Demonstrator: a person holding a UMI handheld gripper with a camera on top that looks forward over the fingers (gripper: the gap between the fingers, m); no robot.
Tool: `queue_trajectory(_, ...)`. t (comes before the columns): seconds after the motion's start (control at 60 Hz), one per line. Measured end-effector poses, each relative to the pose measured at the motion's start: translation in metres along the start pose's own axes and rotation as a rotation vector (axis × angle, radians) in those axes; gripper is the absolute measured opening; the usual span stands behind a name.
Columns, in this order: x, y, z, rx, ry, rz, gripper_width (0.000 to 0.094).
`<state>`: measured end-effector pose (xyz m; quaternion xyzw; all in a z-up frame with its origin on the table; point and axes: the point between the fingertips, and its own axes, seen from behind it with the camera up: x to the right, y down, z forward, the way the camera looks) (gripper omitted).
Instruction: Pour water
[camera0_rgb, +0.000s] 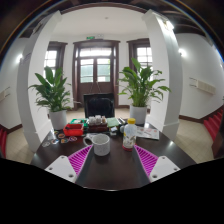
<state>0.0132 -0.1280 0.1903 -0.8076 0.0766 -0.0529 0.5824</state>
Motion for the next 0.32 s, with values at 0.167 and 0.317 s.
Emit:
queue_trajectory(0.167,-0.012,0.002,-0.02,0.0,-0.006,-0.027,0.0782)
queue_trajectory(0.317,-0.017,0.002,-0.028,0.003,-0.011,-0.041,0.0781)
